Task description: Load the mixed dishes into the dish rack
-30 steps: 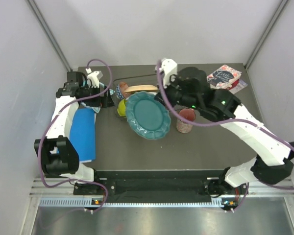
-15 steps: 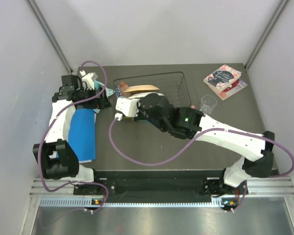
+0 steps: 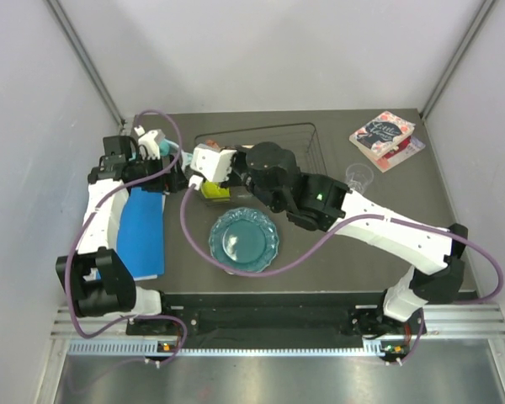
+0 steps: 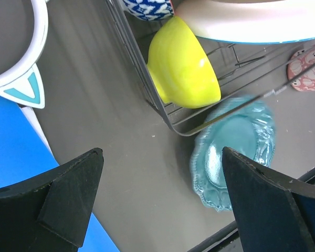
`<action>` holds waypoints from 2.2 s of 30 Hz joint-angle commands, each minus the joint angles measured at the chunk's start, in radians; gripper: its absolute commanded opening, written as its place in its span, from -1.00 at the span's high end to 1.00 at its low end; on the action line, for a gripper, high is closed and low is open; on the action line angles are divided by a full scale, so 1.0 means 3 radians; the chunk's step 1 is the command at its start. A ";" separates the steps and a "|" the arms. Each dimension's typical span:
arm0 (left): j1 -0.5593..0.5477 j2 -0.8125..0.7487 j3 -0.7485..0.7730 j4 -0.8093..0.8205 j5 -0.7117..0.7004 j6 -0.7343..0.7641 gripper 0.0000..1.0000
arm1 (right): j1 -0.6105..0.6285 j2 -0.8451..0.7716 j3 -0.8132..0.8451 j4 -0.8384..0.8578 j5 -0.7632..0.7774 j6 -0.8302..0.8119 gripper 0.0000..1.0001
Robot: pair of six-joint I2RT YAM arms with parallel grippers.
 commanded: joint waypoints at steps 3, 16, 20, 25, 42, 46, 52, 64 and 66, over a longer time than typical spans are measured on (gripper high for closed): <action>0.0030 -0.0183 -0.0080 -0.0127 0.0298 0.0336 -0.98 | -0.0378 -0.0301 -0.0379 -0.0261 -0.0798 0.1928 1.00; -0.0419 -0.0628 -0.0724 -0.0819 0.0161 0.1688 -0.98 | -0.1165 -0.1070 -0.3121 0.0982 -0.2583 0.3996 -0.04; -0.0833 -0.0730 -0.1087 -0.0446 -0.0069 0.1570 -0.98 | -0.1237 -0.0881 -0.3224 0.1201 -0.2681 0.4078 -0.18; -0.1196 -0.0485 -0.1088 -0.0205 -0.0217 0.1432 -0.98 | -0.1380 -0.0589 -0.3265 0.1344 -0.2666 0.4016 -0.34; -0.1468 0.0481 -0.0811 0.0255 -0.0330 0.1360 -0.98 | -0.1610 -0.0063 -0.3449 0.1723 -0.2364 0.3853 -0.54; -0.1498 0.0619 -0.0801 0.0332 -0.0340 0.1360 -0.98 | -0.1646 -0.0026 -0.3510 0.1785 -0.2440 0.3888 -0.54; -0.1585 0.0809 -0.0781 0.0434 -0.0355 0.1345 -0.96 | -0.1646 0.0116 -0.3658 0.2035 -0.2624 0.4036 -0.53; -0.1805 0.0738 -0.0954 0.0511 -0.0361 0.1385 -0.85 | -0.1406 0.0546 -0.3730 0.2791 -0.3212 0.4435 0.40; -0.1851 0.0681 -0.0960 0.0471 -0.0299 0.1330 -0.72 | -0.1370 0.0531 -0.3786 0.2873 -0.3330 0.4466 0.49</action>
